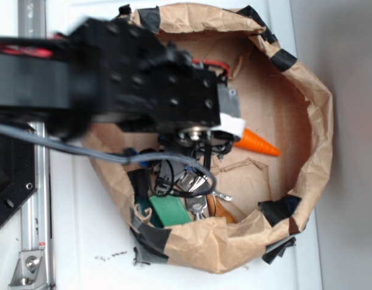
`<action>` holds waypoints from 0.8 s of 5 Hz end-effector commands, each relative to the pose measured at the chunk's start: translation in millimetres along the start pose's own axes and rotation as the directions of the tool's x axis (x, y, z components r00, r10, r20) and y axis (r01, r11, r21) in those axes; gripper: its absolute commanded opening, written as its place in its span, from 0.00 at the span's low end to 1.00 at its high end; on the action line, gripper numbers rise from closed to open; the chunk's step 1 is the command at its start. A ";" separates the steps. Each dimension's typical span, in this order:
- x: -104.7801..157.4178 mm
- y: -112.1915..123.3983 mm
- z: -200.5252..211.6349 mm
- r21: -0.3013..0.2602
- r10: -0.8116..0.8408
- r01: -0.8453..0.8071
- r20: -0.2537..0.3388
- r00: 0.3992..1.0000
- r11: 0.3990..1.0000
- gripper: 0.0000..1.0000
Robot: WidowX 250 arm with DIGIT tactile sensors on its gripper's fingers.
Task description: Grab the black box.
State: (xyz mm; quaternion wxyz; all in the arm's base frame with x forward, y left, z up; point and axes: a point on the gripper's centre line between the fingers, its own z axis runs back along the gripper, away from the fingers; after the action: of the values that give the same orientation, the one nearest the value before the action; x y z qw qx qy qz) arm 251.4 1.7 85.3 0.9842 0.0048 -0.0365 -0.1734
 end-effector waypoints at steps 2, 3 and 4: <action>-12.4 25.3 67.3 0.054 0.099 -0.105 0.111 0.989 0.993 1.00; -20.9 30.4 36.7 0.067 0.125 -0.126 0.023 0.992 0.990 1.00; -25.7 31.5 12.2 0.050 0.156 -0.157 0.022 0.988 0.986 1.00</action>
State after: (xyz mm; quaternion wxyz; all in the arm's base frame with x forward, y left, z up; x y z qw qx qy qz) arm 236.1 36.7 89.9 0.9937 0.0198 -0.0338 -0.1052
